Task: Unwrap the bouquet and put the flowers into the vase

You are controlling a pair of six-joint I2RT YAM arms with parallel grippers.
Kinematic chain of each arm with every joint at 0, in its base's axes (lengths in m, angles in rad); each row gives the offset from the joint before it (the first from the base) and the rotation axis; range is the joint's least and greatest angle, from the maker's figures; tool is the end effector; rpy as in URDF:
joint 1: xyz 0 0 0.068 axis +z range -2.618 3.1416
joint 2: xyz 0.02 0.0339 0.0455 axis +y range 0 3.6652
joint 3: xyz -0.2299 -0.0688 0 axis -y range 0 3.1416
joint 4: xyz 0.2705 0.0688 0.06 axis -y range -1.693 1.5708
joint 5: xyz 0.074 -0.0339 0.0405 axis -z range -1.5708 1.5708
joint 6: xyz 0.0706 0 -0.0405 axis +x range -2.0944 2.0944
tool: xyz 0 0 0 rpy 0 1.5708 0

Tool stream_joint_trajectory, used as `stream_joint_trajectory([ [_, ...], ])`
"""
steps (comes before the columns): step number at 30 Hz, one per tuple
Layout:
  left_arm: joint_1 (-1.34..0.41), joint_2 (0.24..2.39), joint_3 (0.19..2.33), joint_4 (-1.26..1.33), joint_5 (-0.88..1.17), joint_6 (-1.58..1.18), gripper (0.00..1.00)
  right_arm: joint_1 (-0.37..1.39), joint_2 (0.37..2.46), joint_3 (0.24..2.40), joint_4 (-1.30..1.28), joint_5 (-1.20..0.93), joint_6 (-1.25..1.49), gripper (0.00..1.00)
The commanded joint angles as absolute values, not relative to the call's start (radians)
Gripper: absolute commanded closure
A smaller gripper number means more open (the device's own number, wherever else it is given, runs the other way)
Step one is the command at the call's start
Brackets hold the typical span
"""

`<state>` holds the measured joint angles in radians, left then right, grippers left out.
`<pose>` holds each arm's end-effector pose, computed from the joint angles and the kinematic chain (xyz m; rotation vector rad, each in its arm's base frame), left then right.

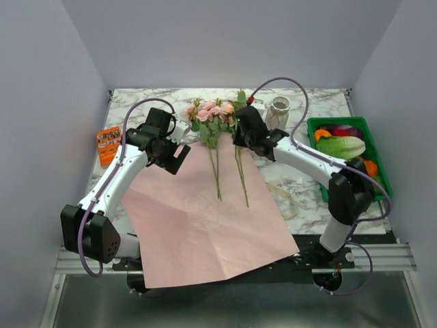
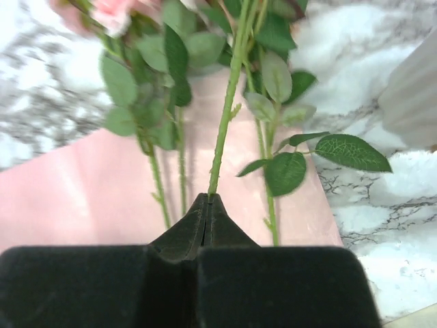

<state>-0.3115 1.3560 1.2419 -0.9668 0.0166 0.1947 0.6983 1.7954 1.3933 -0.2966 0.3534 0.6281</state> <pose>0.2991 -0.0975 0.2393 0.6696 2.5669 -0.0607 0.3611 0.2712 0.1968 0.1072 2.2358 0.3260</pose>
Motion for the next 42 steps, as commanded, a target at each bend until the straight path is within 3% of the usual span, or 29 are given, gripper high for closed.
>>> stream_joint_trajectory([
  [1,-0.31,1.35,1.282,-0.951,0.041,0.195,0.02,0.712,1.622,1.277,-0.105,0.313,0.537,1.0],
  [8,-0.31,1.365,1.292,-0.948,0.043,0.187,0.02,0.715,1.409,1.212,0.101,0.225,0.341,1.0],
  [14,-0.31,1.368,1.295,-0.945,0.04,0.186,0.02,0.713,1.367,1.36,0.085,0.23,0.212,0.99],
  [15,-0.31,1.368,1.295,-0.948,0.041,0.186,0.02,0.715,1.42,1.429,-0.002,0.241,0.204,0.97],
  [16,-0.31,1.368,1.295,-0.946,0.043,0.186,0.02,0.713,1.454,1.468,-0.079,0.261,0.204,0.85],
  [18,-0.31,1.367,1.289,-0.94,0.045,0.187,0.02,0.704,1.531,1.514,-0.247,0.302,0.245,0.77],
  [20,-0.308,1.367,1.275,-0.933,0.043,0.186,0.01,0.693,1.636,1.528,-0.325,0.314,0.305,0.62],
  [23,-0.31,1.368,1.259,-0.925,0.041,0.186,0.01,0.67,1.745,1.499,-0.416,0.299,0.371,0.53],
  [42,-0.308,1.318,1.184,-0.897,0.011,0.219,0.01,0.67,2.066,1.531,-0.476,0.509,0.454,0.66],
])
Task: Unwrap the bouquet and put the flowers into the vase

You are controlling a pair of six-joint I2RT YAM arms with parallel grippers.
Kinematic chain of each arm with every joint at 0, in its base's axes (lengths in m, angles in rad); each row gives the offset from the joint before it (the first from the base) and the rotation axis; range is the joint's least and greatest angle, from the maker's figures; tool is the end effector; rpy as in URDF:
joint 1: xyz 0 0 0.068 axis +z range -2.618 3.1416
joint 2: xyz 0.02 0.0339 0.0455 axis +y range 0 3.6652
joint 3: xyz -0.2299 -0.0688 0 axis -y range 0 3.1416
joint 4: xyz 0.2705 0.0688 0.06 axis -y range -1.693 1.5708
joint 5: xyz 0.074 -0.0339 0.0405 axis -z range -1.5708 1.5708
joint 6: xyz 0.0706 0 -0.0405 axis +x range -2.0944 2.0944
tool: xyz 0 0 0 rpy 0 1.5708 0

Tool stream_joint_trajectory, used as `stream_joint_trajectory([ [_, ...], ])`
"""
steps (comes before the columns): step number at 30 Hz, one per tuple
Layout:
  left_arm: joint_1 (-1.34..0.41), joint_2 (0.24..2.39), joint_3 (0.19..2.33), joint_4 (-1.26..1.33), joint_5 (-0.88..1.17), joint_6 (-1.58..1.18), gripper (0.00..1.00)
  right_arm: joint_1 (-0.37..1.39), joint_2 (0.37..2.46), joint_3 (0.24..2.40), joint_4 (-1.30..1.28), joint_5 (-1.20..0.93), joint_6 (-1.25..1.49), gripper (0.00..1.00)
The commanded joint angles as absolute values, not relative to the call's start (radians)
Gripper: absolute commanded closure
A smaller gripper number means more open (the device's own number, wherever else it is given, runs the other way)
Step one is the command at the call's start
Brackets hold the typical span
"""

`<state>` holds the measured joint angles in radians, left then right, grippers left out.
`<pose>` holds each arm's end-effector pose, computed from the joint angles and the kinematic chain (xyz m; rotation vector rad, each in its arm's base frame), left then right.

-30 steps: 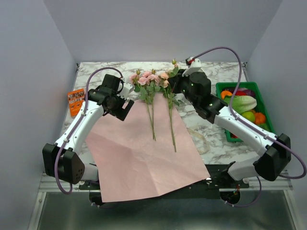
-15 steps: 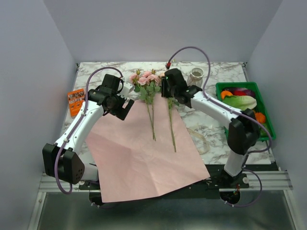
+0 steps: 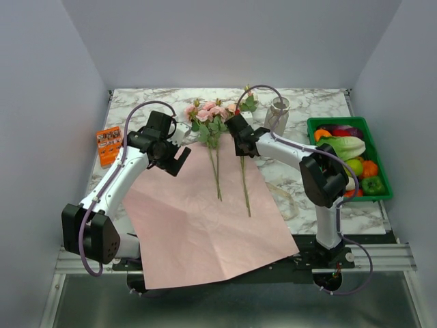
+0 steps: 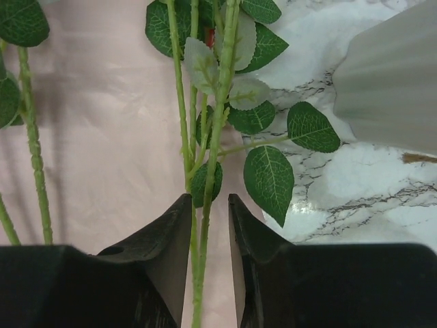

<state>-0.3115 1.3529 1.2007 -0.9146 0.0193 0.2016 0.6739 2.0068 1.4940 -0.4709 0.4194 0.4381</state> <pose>0.3009 -0.0983 0.2297 0.6759 2.5507 -0.0627 0.3766 0.2639 0.1262 -0.1306 2.4319 -0.0516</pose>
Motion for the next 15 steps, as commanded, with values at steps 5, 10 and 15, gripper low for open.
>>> stream_joint_trajectory([
  [5,-0.308,1.316,1.183,-0.899,0.011,0.225,0.01,0.67,2.112,1.559,-0.46,0.574,0.445,0.73],
  [10,-0.305,1.315,1.178,-0.894,0.008,0.232,0.01,0.67,2.137,1.581,-0.445,0.58,0.43,0.73],
  [15,-0.305,1.312,1.178,-0.896,0.008,0.232,0.01,0.67,2.125,1.569,-0.425,0.539,0.439,0.81],
])
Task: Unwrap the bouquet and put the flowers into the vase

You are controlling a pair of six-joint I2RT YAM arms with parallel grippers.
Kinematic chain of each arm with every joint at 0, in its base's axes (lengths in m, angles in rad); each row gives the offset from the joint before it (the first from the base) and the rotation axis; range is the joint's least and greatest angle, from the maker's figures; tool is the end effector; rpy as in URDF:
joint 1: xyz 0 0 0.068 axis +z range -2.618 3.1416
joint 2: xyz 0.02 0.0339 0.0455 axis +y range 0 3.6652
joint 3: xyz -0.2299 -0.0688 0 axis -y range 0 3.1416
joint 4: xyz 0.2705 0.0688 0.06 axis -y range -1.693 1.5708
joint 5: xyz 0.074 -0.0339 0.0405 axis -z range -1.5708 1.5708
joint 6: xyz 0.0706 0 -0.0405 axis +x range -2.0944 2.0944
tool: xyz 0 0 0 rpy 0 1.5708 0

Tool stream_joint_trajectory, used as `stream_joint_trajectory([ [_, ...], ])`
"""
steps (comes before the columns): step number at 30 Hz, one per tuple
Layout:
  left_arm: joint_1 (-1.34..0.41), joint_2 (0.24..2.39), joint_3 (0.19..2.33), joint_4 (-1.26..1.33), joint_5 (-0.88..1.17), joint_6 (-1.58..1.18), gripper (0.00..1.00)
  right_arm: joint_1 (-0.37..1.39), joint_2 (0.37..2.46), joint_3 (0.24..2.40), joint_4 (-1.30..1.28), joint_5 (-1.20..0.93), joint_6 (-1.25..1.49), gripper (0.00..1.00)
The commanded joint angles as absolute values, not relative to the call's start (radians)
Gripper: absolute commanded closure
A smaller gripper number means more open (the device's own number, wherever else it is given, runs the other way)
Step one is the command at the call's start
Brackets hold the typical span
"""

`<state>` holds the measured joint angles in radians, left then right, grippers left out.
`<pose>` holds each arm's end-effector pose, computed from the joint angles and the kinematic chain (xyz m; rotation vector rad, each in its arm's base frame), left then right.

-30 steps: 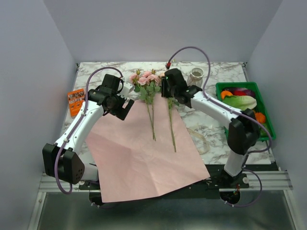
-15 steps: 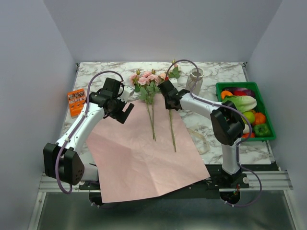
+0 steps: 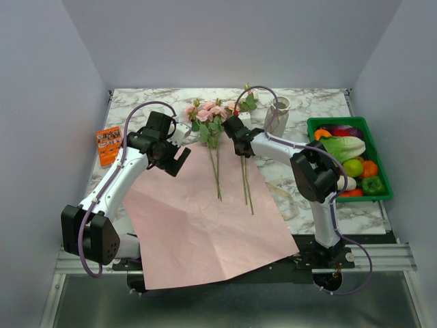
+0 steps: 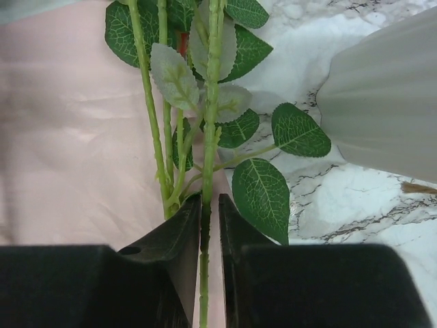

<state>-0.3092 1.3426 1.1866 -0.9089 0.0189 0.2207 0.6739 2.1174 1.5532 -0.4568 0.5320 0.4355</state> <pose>0.2993 -0.0970 0.2282 0.6966 2.5428 -0.0550 0.3901 0.2657 0.1010 -0.1022 2.4035 -0.1992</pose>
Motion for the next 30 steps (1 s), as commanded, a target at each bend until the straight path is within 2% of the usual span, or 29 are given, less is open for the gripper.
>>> stream_joint_trajectory([
  [1,-0.304,1.312,1.178,-0.897,0.008,0.235,0.01,0.67,2.094,1.55,-0.414,0.531,0.443,0.9],
  [4,-0.304,1.309,1.18,-0.894,-0.003,0.238,0.01,0.675,1.995,1.49,-0.361,0.502,0.446,0.99],
  [12,-0.302,1.321,1.212,-0.899,-0.006,0.222,0.01,0.73,1.714,1.347,-0.209,0.466,0.388,0.99],
  [19,-0.302,1.321,1.221,-0.899,-0.008,0.221,0.01,0.749,1.481,1.238,0.053,0.408,0.239,0.99],
  [21,-0.302,1.321,1.227,-0.899,-0.008,0.219,0.01,0.749,1.445,1.241,0.113,0.42,0.16,0.99],
  [25,-0.302,1.33,1.246,-0.911,-0.002,0.212,0.01,0.726,1.42,1.294,0.389,0.506,-0.029,0.99],
  [30,-0.298,1.342,1.281,-0.936,-0.002,0.213,0.01,0.614,1.492,1.475,0.575,0.5,-0.155,0.99],
])
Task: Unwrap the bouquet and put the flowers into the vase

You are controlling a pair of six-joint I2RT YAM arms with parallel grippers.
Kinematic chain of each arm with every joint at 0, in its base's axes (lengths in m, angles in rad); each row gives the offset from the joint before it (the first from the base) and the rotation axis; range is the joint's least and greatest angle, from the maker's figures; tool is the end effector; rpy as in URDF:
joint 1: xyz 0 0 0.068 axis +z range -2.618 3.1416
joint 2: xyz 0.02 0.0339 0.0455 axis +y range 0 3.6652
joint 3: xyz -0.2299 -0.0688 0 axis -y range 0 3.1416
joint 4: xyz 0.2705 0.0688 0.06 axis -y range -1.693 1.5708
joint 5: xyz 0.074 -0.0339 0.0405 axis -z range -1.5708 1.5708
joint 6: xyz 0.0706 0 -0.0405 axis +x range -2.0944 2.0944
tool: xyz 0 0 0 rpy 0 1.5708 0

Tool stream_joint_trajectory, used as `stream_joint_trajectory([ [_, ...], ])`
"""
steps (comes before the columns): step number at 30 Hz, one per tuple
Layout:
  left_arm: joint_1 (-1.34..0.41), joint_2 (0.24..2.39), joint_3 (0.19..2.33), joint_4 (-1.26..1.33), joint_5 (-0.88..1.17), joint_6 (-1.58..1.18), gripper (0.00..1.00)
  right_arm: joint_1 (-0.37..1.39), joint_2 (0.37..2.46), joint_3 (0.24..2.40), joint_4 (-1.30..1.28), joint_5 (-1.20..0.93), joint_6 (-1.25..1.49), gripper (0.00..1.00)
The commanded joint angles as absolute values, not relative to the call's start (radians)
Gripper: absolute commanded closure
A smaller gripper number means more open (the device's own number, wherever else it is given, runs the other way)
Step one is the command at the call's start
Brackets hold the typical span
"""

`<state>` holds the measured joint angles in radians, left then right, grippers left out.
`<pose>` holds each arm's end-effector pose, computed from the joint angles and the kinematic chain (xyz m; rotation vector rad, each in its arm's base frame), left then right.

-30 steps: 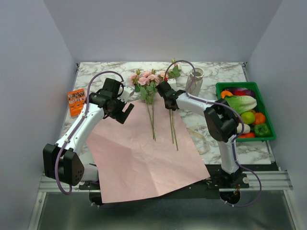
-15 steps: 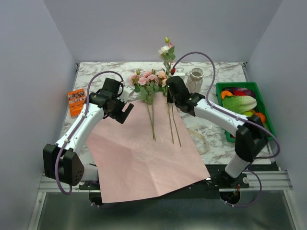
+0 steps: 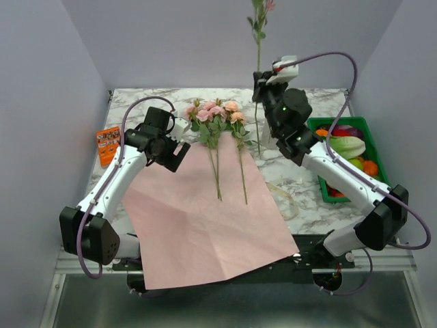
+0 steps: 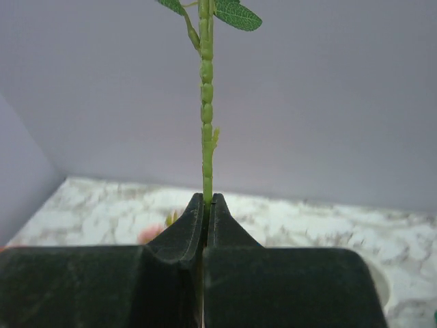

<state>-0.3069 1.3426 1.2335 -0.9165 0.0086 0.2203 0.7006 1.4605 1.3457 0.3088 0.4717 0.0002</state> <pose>0.3033 -0.0968 0.2440 0.6797 2.5064 -0.0426 0.3300 0.2363 0.3970 -0.0925 1.4000 0.2580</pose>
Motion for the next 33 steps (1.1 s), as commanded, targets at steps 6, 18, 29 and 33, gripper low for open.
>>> stream_joint_trajectory([
  [6,-0.276,1.353,1.305,-0.937,0.043,0.218,0.01,0.477,1.543,1.581,0.647,0.379,-0.13,0.99],
  [18,-0.255,1.351,1.321,-0.957,0.058,0.253,0.01,0.357,1.629,1.631,0.692,0.351,-0.077,0.99],
  [29,-0.249,1.341,1.325,-0.968,0.064,0.259,0.01,0.354,1.598,1.388,0.876,0.319,-0.045,0.99],
  [33,-0.249,1.338,1.327,-0.969,0.064,0.261,0.01,0.354,1.565,1.303,0.881,0.273,-0.037,0.99],
])
